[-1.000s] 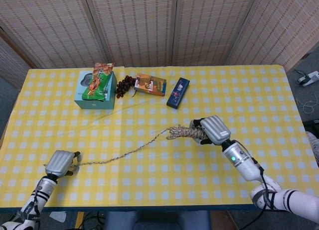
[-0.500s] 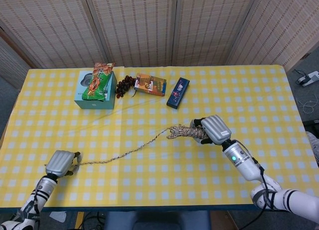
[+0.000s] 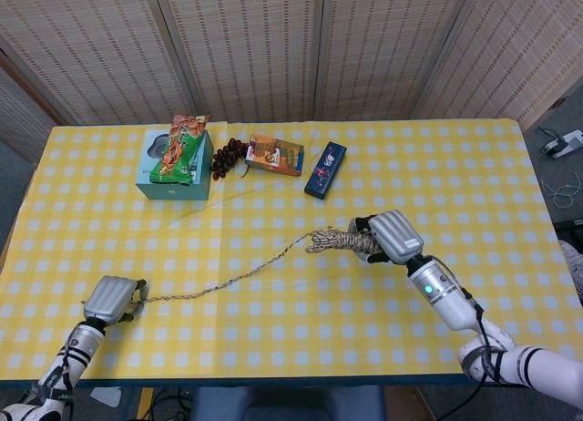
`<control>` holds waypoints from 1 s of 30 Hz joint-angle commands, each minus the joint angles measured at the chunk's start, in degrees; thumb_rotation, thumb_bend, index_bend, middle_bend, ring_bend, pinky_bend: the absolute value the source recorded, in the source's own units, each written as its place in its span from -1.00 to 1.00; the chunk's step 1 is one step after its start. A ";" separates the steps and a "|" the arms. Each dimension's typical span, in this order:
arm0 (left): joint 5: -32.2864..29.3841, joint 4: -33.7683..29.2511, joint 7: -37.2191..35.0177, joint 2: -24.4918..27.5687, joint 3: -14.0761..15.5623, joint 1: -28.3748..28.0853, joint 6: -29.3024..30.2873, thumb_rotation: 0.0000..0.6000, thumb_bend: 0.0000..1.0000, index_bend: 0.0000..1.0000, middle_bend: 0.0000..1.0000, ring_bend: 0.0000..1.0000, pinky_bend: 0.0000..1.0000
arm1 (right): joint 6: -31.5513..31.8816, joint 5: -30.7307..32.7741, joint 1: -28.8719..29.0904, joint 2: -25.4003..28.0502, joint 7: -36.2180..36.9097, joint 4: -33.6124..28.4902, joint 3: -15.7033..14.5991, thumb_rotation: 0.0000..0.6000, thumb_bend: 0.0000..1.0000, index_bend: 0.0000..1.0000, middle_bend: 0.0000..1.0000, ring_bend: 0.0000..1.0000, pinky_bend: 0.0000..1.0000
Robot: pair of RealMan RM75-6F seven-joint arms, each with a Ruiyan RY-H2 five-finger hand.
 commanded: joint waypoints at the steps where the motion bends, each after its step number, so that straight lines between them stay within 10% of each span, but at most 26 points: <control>1: 0.05 0.04 -0.10 -0.07 -0.01 0.01 0.18 1.00 -0.20 0.32 1.00 0.97 1.00 | 0.07 -0.01 -0.04 -0.01 0.06 0.02 0.01 1.00 0.10 0.55 0.37 0.19 0.32; 30: 5.22 -3.38 -5.74 4.90 -1.37 1.72 8.86 1.00 -0.16 0.44 1.00 1.00 1.00 | 1.35 0.47 -0.54 0.27 1.70 -1.06 1.10 1.00 0.13 0.57 0.38 0.19 0.32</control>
